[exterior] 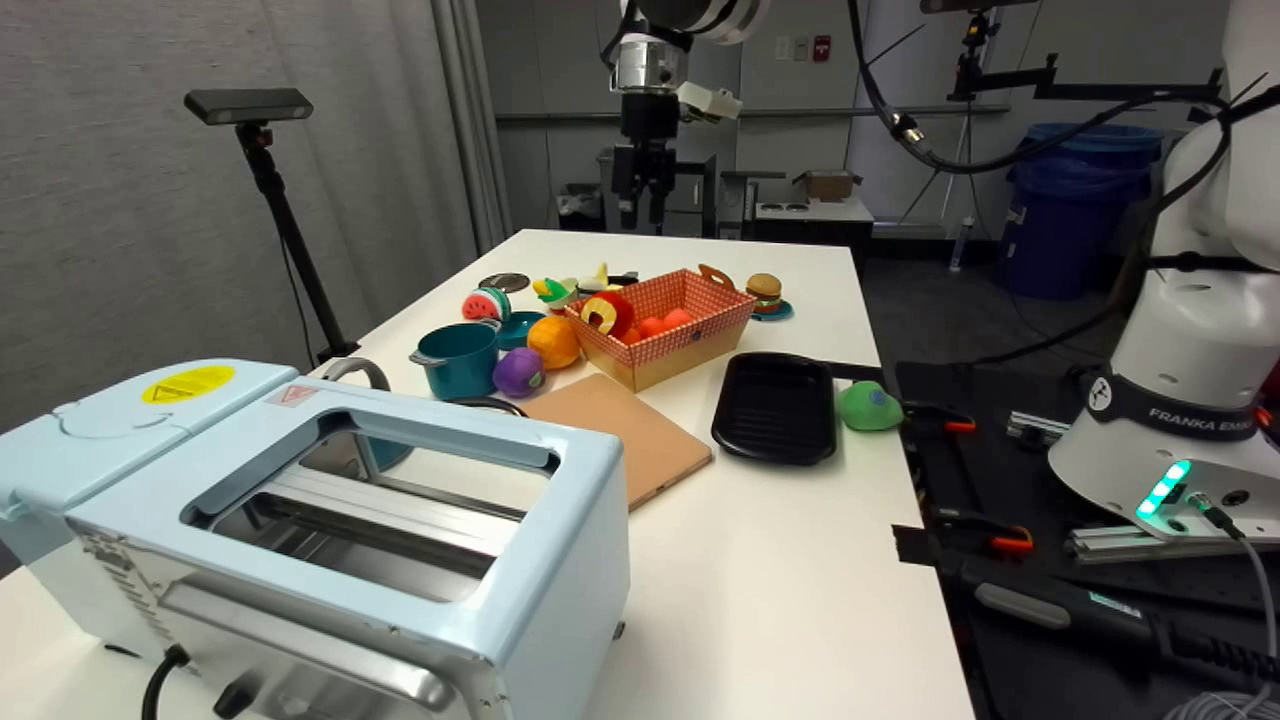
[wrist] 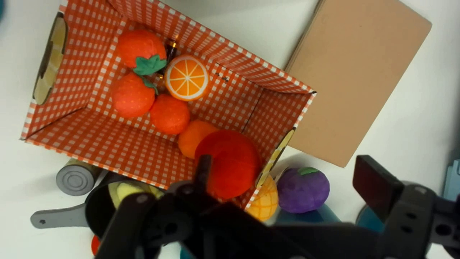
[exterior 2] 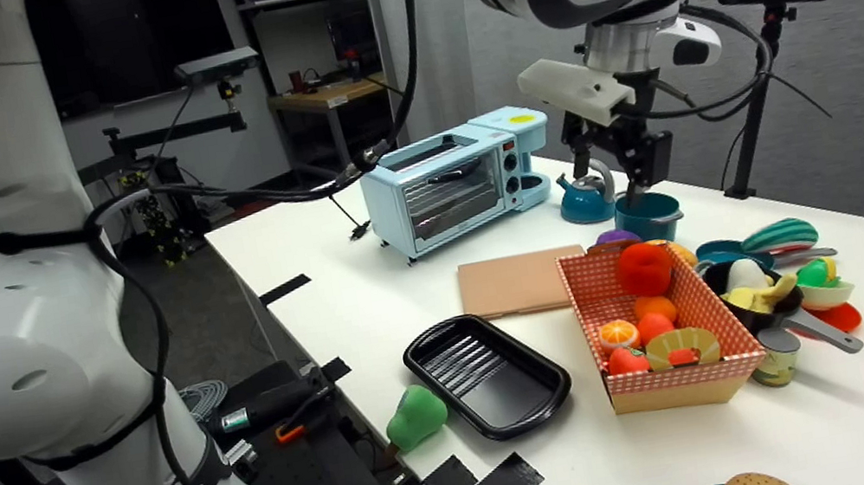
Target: Remove the red plushy from the basket and put it on the table
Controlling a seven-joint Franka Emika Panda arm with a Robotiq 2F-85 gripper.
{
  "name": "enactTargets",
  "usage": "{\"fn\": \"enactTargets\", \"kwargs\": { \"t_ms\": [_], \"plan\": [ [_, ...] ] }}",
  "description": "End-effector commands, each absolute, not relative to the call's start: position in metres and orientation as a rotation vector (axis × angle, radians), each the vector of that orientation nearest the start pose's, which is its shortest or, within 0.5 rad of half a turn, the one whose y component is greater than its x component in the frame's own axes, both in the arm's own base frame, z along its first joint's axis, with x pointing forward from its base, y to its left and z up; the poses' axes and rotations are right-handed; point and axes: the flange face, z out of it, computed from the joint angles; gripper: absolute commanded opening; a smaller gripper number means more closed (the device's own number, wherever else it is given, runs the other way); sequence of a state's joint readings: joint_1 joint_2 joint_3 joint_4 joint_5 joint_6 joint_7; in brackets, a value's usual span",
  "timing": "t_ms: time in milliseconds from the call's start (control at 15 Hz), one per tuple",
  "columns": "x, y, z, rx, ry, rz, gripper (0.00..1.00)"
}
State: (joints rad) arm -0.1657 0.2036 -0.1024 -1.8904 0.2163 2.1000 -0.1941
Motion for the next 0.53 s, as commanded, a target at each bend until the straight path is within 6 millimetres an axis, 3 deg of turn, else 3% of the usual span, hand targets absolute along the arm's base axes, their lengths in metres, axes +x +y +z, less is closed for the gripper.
{"fn": "enactTargets", "kwargs": {
  "t_ms": [0, 467],
  "plan": [
    [0.598, -0.166, 0.385, -2.937, 0.281, -0.04, 1.0],
    [0.612, -0.177, 0.357, -2.944, 0.313, 0.016, 1.0]
  ]
}}
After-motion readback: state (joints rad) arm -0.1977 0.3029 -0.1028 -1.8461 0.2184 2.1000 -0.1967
